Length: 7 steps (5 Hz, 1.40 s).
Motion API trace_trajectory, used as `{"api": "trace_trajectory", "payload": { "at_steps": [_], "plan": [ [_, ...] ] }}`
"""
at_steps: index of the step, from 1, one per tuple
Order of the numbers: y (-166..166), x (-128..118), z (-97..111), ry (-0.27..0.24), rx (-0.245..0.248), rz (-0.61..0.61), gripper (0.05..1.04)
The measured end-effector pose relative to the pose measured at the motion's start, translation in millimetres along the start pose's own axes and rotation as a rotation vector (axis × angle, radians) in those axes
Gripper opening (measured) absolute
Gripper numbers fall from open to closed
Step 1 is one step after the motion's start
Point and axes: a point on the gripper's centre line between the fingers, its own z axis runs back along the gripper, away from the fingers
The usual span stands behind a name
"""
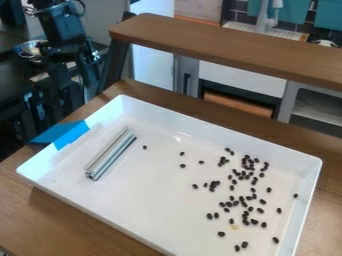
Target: Sweep into pile
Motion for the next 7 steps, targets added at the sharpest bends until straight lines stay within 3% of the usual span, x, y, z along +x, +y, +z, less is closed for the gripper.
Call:
{"api": "trace_trajectory", "payload": {
  "at_steps": [1,2,3,5,7],
  "plan": [
    [2.2,-2.2,-13.2,0.024,-0.016,0.02,0.999],
    [3.9,-5.3,-45.8,-0.028,-0.005,0.098,0.999],
    [1.5,-0.9,-56.0,-0.102,0.033,0.134,0.999],
    [-2.2,1.0,-81.7,-0.173,0.091,0.156,0.999],
    [-8.9,4.7,-99.8,-0.169,0.129,0.14,0.999]
  ]
}}
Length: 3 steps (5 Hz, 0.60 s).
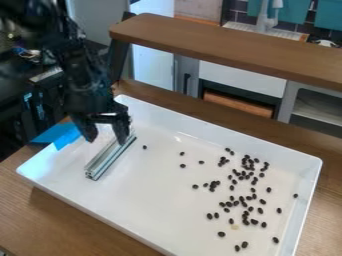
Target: Sweep into pile
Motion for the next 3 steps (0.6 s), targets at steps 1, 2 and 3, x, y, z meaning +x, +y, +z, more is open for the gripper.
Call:
{"api": "trace_trajectory", "payload": {
  "at_steps": [1,2,3],
  "plan": [
    [0.7,-2.7,-13.7,0.02,0.022,0.007,0.999],
    [-0.2,-1.6,-17.7,0.013,0.036,0.016,0.999],
    [2.8,-4.5,-26.1,0.026,0.05,0.03,0.972]
  ]
}}
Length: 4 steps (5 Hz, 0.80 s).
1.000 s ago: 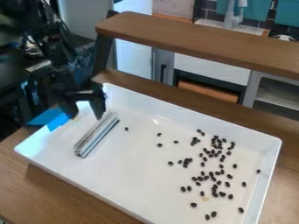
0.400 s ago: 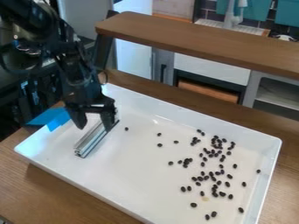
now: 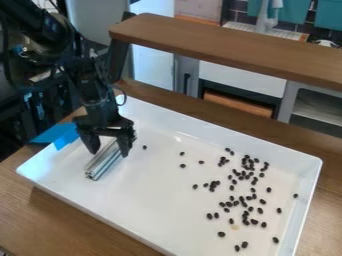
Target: Sweep into pile
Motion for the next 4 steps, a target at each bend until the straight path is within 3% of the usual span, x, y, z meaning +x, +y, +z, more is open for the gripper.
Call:
{"api": "trace_trajectory", "payload": {
  "at_steps": [1,2,4],
  "plan": [
    [-4.3,1.6,-0.3,-0.006,-0.001,-0.003,0.694],
    [-10.8,-6.9,-4.4,0.021,-0.013,-0.001,0.404],
    [-44.1,-17.0,-2.9,0.081,-0.054,-0.004,0.376]
  ]
}}
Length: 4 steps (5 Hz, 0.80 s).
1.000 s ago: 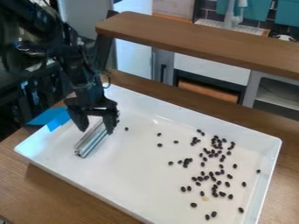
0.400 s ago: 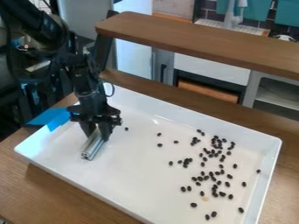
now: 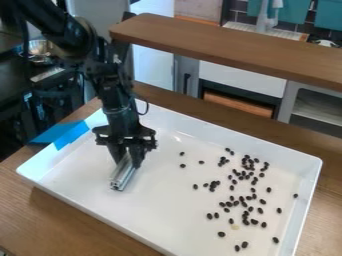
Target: Sweep into pile
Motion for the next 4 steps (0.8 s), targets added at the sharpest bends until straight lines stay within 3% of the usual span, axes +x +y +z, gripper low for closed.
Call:
{"api": "trace_trajectory", "payload": {
  "at_steps": [3,4],
  "plan": [
    [-41.8,3.2,-8.0,-0.004,0.016,-0.003,0.376],
    [-61.2,-1.2,-9.4,0.016,0.001,-0.002,0.376]
  ]
}}
